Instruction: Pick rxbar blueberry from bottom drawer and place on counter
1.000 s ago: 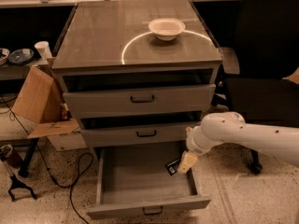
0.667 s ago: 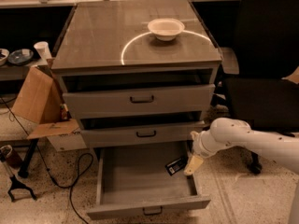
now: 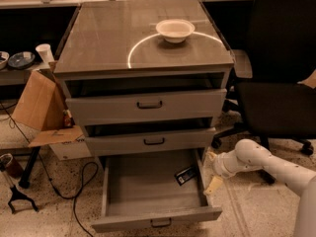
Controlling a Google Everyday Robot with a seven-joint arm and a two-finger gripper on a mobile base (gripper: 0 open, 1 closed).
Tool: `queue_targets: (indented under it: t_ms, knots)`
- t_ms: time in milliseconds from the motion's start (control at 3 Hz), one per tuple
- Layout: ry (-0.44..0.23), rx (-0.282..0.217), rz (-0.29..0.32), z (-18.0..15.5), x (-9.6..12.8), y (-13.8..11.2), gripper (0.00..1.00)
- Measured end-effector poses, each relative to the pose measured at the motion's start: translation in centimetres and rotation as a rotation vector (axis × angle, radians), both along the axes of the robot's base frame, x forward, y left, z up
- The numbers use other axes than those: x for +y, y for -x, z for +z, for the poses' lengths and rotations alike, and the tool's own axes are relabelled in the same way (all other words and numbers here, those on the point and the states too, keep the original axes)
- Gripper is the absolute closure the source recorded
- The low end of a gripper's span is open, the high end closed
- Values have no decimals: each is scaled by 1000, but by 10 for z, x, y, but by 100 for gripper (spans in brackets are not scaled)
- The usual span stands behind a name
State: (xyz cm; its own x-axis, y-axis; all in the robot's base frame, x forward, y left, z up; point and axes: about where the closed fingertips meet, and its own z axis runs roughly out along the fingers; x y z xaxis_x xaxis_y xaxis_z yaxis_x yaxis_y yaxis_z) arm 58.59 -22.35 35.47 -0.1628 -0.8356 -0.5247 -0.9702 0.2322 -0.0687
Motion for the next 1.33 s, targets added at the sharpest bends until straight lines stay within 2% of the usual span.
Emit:
queue_targets:
  t_ms: [333,667,1000,1333]
  knots:
    - [0,0,0,0,0,0,0]
    - [-20,-24,20,-4,5,1,0]
    - [0,-35,100,-18,44,-16,0]
    - [-52,-24,196,-47,90,-31,0]
